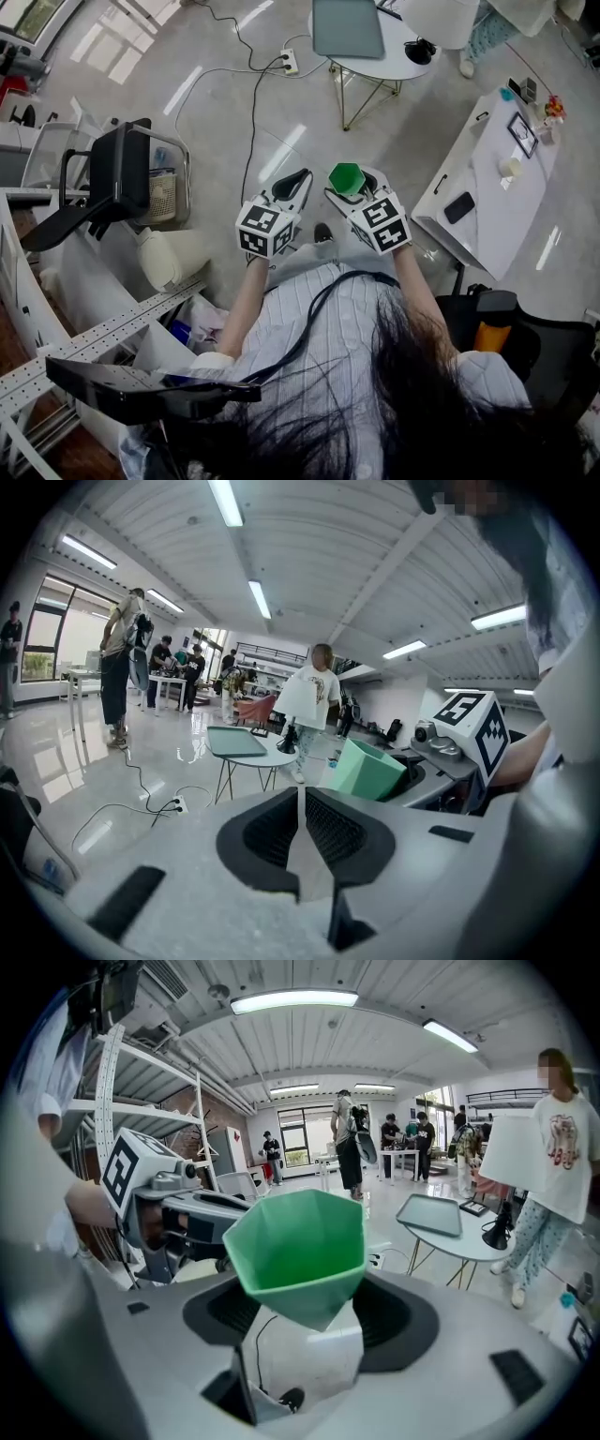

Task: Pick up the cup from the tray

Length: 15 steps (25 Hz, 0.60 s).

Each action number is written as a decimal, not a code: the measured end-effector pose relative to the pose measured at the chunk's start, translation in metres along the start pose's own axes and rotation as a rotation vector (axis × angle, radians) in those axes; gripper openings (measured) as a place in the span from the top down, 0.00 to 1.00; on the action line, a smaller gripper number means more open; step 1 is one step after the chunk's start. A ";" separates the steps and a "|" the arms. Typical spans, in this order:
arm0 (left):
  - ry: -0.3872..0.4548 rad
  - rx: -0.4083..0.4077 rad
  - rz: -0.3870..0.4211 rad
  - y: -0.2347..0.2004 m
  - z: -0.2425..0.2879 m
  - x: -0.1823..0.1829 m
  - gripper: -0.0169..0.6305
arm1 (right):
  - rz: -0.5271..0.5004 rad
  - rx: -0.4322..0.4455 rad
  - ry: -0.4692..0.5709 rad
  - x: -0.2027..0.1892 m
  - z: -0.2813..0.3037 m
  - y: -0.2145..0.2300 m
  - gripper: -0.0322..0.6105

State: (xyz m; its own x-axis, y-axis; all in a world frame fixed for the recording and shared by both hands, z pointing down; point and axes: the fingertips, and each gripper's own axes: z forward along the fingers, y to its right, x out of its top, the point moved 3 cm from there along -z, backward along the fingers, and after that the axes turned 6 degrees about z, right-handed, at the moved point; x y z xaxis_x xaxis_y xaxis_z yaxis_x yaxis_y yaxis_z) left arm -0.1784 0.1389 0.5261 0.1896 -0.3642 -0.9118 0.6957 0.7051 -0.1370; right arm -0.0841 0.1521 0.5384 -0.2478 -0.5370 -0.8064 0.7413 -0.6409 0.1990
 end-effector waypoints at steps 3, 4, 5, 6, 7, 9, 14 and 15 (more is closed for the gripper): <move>0.001 -0.006 0.003 0.009 -0.003 -0.002 0.92 | 0.004 0.000 -0.006 -0.010 -0.009 -0.007 0.48; 0.002 -0.009 0.005 0.011 -0.004 -0.003 0.92 | 0.005 -0.003 -0.008 -0.013 -0.011 -0.007 0.48; 0.003 -0.013 0.007 0.014 -0.004 -0.003 0.92 | 0.005 -0.006 -0.010 -0.015 -0.014 -0.007 0.48; 0.003 -0.016 0.008 0.016 -0.003 -0.003 0.92 | 0.004 -0.010 -0.011 -0.017 -0.016 -0.007 0.48; 0.003 -0.019 0.009 0.018 -0.003 -0.004 0.92 | 0.002 -0.013 -0.011 -0.018 -0.018 -0.007 0.48; 0.005 -0.022 0.013 0.021 -0.003 -0.004 0.92 | -0.001 -0.016 -0.010 -0.019 -0.022 -0.007 0.48; 0.005 -0.026 0.019 0.028 -0.004 -0.003 0.92 | 0.010 -0.015 -0.011 -0.024 -0.030 -0.007 0.48; 0.006 -0.024 0.018 0.028 -0.004 -0.003 0.92 | 0.010 -0.014 -0.012 -0.024 -0.030 -0.007 0.48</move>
State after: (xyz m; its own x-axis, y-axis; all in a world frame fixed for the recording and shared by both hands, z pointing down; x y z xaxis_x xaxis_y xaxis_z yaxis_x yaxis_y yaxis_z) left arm -0.1625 0.1623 0.5236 0.1981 -0.3481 -0.9163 0.6753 0.7260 -0.1298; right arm -0.0645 0.1867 0.5396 -0.2481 -0.5498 -0.7976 0.7527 -0.6277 0.1986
